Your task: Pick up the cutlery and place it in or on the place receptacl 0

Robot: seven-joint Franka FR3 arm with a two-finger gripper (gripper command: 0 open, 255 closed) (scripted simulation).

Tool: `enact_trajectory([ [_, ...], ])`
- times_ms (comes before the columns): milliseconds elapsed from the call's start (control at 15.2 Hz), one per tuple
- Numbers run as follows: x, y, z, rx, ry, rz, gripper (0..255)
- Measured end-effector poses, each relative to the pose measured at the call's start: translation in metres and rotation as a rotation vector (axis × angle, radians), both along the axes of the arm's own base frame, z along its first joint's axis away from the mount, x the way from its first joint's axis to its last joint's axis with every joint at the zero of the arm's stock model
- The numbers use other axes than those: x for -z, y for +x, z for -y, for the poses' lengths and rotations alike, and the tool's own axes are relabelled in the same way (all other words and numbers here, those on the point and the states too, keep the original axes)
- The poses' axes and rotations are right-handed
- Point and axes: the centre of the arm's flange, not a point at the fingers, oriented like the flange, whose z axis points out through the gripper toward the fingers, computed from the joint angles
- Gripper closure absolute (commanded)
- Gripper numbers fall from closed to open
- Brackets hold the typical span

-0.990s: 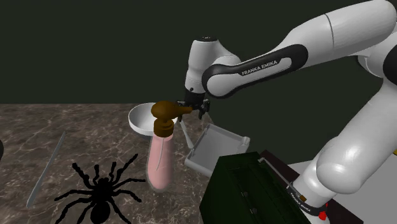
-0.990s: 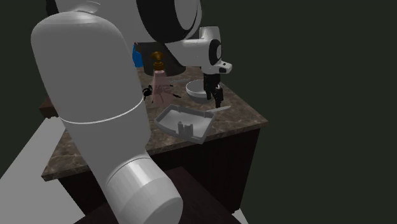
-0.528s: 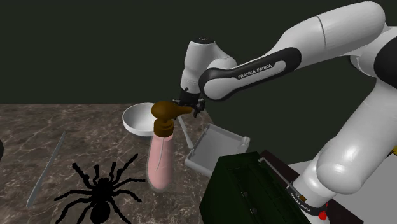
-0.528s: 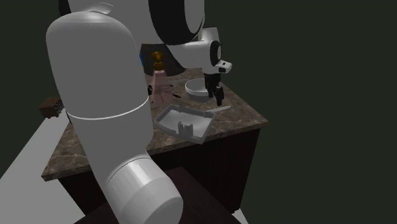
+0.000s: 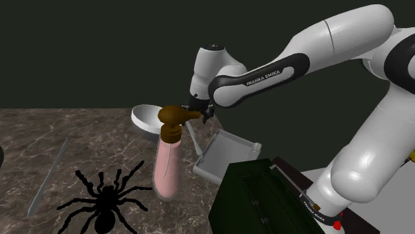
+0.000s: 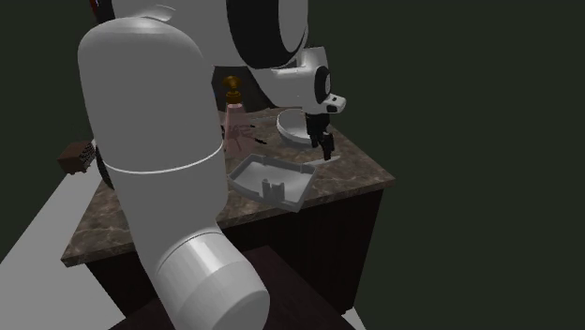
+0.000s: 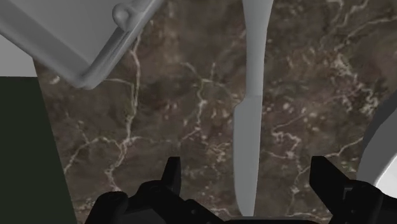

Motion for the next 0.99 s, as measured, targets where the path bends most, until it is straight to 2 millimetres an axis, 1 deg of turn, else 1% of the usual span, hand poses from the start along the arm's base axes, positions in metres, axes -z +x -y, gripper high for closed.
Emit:
enact_trajectory([
  [66,0.006,0.003,0.0,-0.004,0.0,-0.016,255],
  [132,0.025,0.004,-0.001,-0.013,-0.002,-0.049,255],
  [198,0.029,0.005,-0.004,-0.023,0.004,-0.052,255],
  [264,0.028,0.006,-0.007,-0.032,0.013,-0.045,255],
  [660,0.028,0.007,-0.006,-0.034,0.011,-0.05,255],
  [858,0.027,-0.004,-0.014,-0.024,0.0,-0.074,255],
  [990,0.019,-0.007,-0.015,-0.023,-0.002,-0.08,255],
])
